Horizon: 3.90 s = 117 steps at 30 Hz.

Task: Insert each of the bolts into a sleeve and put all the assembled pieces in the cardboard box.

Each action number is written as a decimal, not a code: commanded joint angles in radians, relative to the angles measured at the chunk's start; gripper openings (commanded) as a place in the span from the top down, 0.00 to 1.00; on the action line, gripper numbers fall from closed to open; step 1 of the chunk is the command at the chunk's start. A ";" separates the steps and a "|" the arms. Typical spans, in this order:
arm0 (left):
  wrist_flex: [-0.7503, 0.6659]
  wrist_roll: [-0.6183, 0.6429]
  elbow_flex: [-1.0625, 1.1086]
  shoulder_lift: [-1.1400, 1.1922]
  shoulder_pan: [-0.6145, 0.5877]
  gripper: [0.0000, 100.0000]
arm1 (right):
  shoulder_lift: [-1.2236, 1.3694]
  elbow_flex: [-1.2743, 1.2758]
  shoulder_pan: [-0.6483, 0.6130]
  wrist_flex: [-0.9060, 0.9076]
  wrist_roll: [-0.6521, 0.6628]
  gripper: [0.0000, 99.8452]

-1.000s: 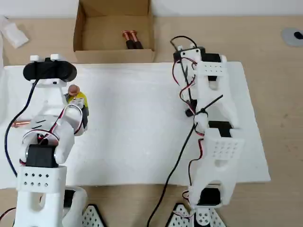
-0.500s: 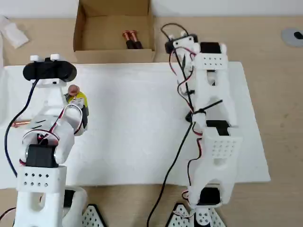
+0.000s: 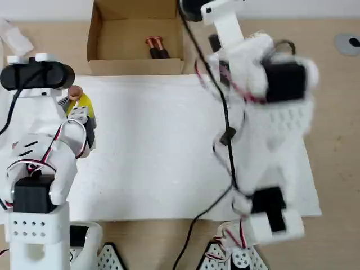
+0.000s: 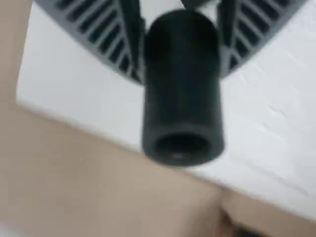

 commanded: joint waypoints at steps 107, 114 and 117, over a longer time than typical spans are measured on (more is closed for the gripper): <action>-0.072 -0.025 -0.058 -0.240 0.456 0.99 | -1.822 2.473 -0.490 -1.333 -0.149 0.99; -0.026 0.066 -0.118 -0.173 0.456 0.99 | -1.822 2.474 -0.490 -1.333 -0.149 0.99; -0.005 0.135 -0.118 -0.166 0.456 0.99 | -1.822 2.477 -0.490 -1.333 -0.149 0.99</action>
